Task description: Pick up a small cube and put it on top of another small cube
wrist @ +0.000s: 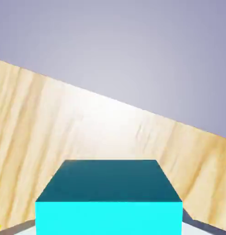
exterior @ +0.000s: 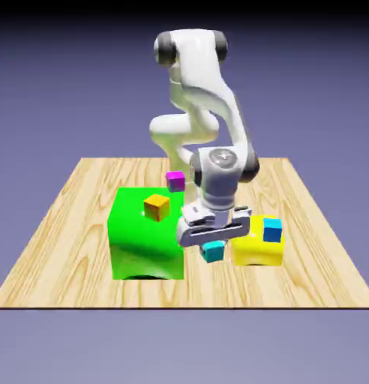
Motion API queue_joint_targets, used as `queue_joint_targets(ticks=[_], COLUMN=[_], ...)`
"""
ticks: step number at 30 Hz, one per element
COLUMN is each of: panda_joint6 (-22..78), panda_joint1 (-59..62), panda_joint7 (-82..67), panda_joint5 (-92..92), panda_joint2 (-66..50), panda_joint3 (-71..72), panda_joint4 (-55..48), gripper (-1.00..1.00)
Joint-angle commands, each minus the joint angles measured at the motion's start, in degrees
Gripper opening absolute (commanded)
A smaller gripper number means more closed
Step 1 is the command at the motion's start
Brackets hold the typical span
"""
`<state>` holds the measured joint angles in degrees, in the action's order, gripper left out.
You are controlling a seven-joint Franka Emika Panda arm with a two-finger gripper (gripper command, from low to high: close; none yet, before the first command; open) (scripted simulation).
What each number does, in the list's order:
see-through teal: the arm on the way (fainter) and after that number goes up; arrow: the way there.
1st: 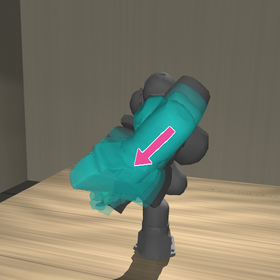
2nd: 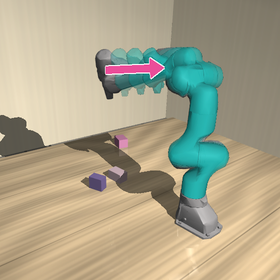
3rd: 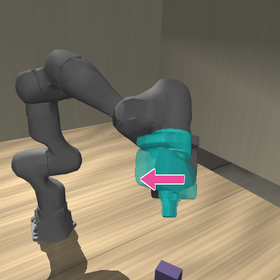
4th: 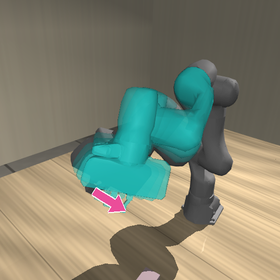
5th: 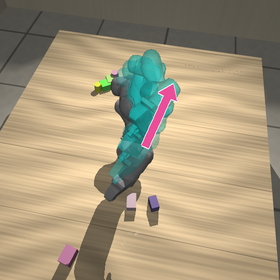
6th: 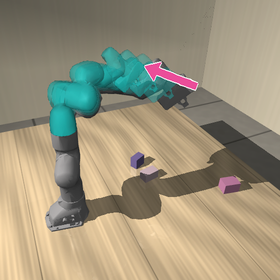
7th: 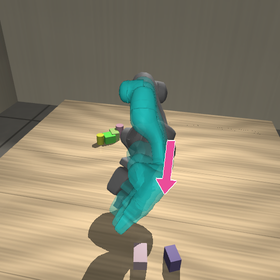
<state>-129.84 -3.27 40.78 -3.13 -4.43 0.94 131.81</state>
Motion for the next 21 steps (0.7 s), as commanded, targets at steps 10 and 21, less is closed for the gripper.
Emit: queue_joint_targets(ticks=[10, 21], panda_joint6=[19.1, 13.5], panda_joint1=[9.0, 10.4], panda_joint7=[9.7, 11.0], panda_joint5=[2.3, 2.7], panda_joint2=[20.8, 21.5], panda_joint3=[-4.0, -4.6], panda_joint4=[1.7, 8.0], gripper=[-1.0, 1.0])
